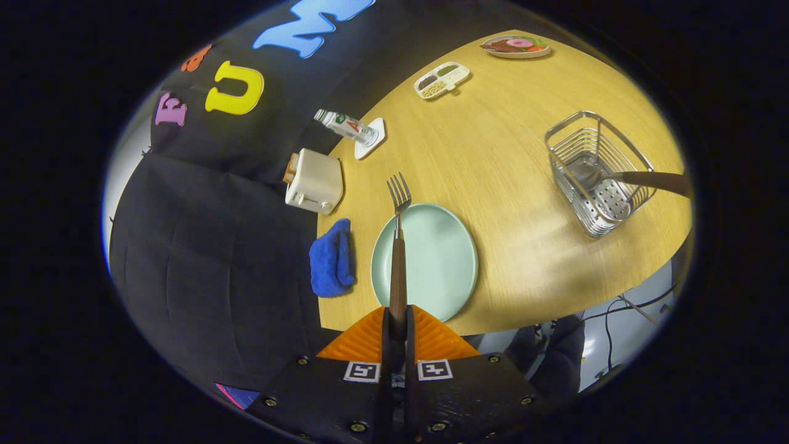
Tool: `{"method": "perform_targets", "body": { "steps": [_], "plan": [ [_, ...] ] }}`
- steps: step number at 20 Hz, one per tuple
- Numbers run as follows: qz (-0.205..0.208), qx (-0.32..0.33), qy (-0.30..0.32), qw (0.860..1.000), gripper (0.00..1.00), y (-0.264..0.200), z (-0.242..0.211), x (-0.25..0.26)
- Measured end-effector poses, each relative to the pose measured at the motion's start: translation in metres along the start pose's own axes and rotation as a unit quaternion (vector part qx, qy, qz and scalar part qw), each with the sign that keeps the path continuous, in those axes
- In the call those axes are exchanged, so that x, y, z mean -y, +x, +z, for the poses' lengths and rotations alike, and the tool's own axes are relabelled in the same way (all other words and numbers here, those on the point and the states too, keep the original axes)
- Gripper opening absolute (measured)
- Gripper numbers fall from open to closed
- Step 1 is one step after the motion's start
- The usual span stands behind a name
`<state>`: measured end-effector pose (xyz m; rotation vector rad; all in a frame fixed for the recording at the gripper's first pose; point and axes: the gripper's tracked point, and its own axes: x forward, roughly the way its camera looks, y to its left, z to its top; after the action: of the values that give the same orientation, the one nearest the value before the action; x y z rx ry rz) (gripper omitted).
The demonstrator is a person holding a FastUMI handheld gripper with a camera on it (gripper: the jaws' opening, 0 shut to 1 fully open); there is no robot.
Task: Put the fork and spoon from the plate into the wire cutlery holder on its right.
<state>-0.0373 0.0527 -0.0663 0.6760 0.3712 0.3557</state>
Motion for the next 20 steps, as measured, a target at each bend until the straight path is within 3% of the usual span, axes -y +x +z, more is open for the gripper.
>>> {"method": "perform_targets", "body": {
  "steps": [9, 20],
  "plan": [
    [-0.042, 0.108, 0.063, 0.991, 0.08, -0.068, 0.038, 0.053],
    [-0.086, 0.139, 0.095, 0.982, 0.08, -0.11, 0.018, 0.09]
  ]
}}
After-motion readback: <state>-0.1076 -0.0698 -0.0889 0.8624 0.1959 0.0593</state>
